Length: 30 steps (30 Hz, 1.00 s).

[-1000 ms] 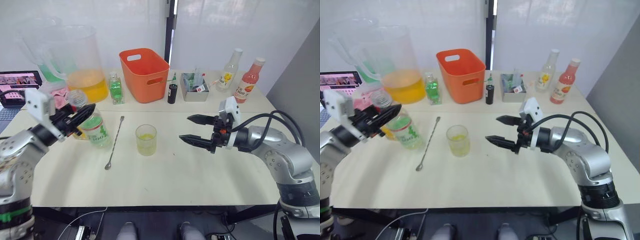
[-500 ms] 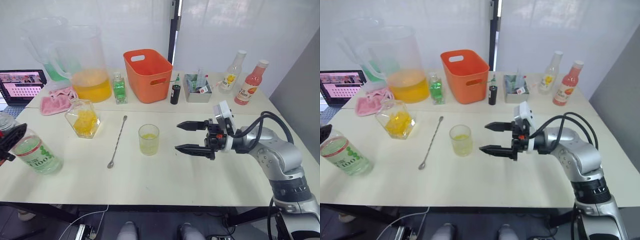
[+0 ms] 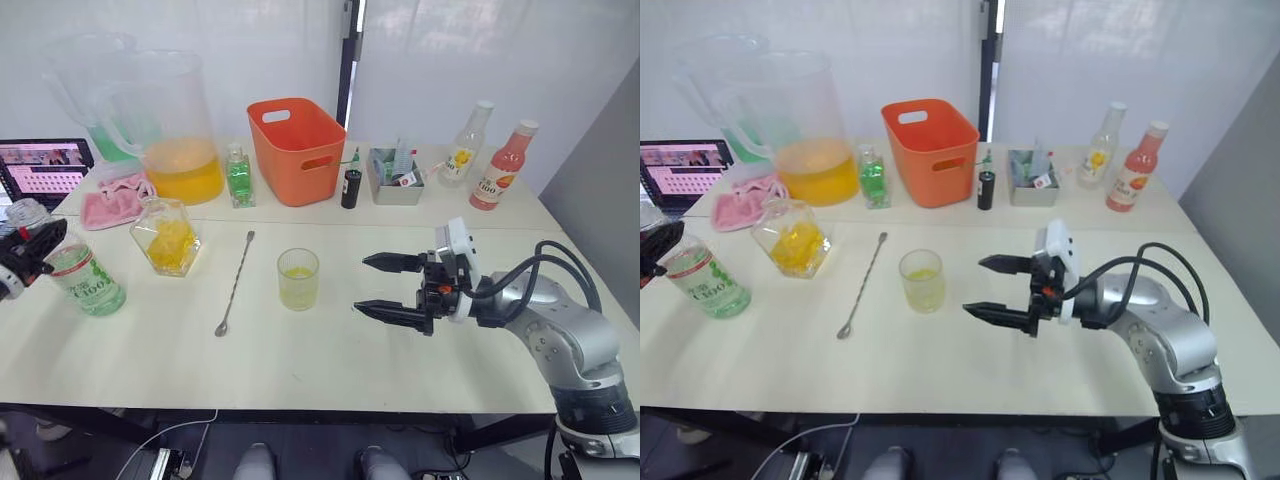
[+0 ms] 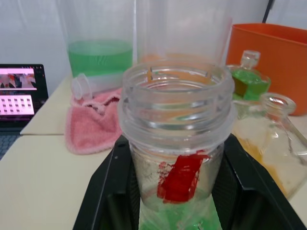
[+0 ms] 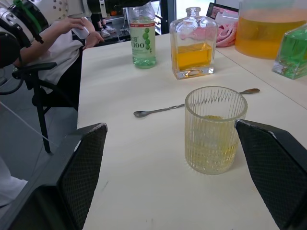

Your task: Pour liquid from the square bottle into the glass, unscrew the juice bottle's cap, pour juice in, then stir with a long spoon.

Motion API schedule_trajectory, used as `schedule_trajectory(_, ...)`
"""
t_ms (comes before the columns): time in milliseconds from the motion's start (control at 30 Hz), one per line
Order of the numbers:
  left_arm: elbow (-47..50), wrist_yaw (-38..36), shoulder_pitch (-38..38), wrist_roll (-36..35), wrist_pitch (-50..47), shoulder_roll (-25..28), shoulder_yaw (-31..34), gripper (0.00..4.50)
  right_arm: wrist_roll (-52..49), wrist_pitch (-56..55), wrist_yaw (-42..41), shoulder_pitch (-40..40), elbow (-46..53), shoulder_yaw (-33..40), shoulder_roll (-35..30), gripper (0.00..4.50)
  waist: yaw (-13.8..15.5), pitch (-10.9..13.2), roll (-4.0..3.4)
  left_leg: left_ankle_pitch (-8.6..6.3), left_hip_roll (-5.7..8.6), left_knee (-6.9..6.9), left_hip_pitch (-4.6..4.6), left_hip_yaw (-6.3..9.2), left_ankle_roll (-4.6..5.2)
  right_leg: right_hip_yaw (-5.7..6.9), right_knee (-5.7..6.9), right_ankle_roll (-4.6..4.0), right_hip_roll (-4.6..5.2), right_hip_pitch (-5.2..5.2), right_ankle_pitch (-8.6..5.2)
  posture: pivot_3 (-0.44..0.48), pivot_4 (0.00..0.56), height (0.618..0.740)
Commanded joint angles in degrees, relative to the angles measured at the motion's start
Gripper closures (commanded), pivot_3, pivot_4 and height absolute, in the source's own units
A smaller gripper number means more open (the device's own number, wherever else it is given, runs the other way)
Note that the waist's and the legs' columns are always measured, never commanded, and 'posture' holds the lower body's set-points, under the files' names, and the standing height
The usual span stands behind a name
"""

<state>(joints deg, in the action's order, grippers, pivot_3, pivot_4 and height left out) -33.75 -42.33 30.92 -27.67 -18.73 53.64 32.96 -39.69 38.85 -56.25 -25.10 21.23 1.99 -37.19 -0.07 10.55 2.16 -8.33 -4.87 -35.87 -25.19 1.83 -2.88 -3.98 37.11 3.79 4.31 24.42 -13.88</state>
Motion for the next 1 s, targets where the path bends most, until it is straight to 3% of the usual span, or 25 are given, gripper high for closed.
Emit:
schedule_trajectory(33,-9.47,-0.18,9.62,4.9,8.83,1.95,-4.1,3.1,-1.34,0.27,2.08,0.57,2.91,2.06,-0.35,0.0,0.29,-0.02,0.06,0.0,0.0,-0.01,-0.01,0.01,0.0,0.0,-0.02,0.05,-0.02,0.0,0.03,0.0,0.15,0.703)
schedule_trajectory(167,-19.81,-0.66,18.5,8.69,14.31,1.6,-7.96,3.1,-1.47,0.64,3.94,1.32,4.12,2.71,-0.37,0.0,0.17,-0.02,0.07,0.0,0.02,-0.01,-0.07,-0.02,-0.01,-0.02,-0.08,0.07,0.01,0.02,0.06,0.0,0.15,0.703)
schedule_trajectory(333,-27.09,-0.58,23.73,11.49,18.7,0.59,-10.62,3.1,-1.75,0.93,5.42,1.86,5.24,3.05,-0.6,0.0,-0.17,-0.02,0.08,0.0,0.01,0.03,-0.1,-0.02,-0.01,-0.02,-0.05,0.06,0.0,0.07,0.05,0.0,0.15,0.703)
schedule_trajectory(800,-32.49,0.8,23.61,12.54,22.38,0.18,-11.0,3.1,-0.99,0.55,9.14,0.86,4.75,2.95,-1.17,0.0,-0.6,-0.02,0.08,0.01,0.01,0.0,-0.05,-0.02,0.0,-0.02,0.02,0.09,0.01,0.04,0.04,0.0,0.15,0.703)
schedule_trajectory(867,-32.32,0.71,23.85,12.0,22.29,0.53,-10.44,2.06,-1.04,0.55,9.24,0.63,4.53,2.87,-1.26,0.0,-0.6,-0.02,0.08,0.01,0.01,0.0,-0.05,-0.02,0.0,-0.02,0.02,0.09,0.01,0.05,0.04,0.0,0.15,0.703)
schedule_trajectory(1000,-31.82,1.04,24.52,10.82,22.57,0.99,-9.1,0.74,-0.84,0.39,9.23,0.26,4.09,2.58,-1.3,0.0,-0.6,-0.02,0.09,0.01,0.01,0.0,-0.06,-0.02,0.0,-0.02,0.01,0.09,0.01,0.04,0.04,0.0,0.15,0.703)
